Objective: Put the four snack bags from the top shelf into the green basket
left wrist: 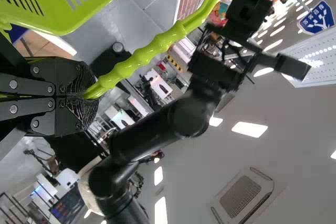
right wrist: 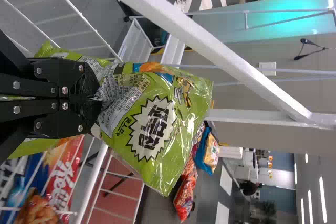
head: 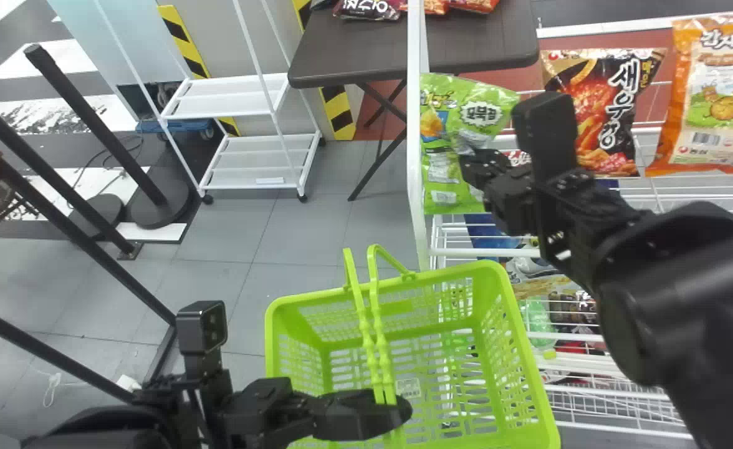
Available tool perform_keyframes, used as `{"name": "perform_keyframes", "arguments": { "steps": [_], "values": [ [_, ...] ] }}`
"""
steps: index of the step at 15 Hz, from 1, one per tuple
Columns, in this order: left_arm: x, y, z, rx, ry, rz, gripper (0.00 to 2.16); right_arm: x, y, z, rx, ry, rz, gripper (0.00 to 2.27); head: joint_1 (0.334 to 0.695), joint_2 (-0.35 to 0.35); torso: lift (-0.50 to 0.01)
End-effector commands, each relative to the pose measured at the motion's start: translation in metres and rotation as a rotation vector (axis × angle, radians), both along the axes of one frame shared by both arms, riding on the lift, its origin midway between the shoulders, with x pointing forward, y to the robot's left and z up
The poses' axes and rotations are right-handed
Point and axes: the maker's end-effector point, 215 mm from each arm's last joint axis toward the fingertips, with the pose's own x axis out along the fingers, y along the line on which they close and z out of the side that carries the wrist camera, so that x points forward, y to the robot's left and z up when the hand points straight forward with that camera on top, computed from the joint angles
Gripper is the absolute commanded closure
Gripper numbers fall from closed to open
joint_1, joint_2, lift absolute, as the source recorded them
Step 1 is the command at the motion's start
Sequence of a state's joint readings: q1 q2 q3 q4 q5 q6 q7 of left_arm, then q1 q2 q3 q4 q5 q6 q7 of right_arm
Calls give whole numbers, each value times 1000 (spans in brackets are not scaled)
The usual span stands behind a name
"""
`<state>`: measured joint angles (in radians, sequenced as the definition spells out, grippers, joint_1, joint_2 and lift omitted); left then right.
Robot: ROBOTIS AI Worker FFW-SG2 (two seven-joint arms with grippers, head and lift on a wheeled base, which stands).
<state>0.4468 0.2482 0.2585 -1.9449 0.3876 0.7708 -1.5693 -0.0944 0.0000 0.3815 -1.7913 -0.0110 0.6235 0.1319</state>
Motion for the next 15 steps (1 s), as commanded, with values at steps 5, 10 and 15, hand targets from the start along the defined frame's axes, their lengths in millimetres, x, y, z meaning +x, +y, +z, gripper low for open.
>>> {"name": "perform_keyframes", "arguments": {
  "steps": [5,10,15],
  "values": [
    [19,-1,0,-7,0,-3,2148,-92,-109,32,65,50,-128,2246,695,142,-3],
    [26,-2,-3,-4,2,-4,2148,-189,-91,8,172,249,-34,2250,695,96,-3],
    [26,-1,-5,-5,26,-2,2148,-231,5,-65,169,426,148,2250,695,198,-3]
  ]
}}
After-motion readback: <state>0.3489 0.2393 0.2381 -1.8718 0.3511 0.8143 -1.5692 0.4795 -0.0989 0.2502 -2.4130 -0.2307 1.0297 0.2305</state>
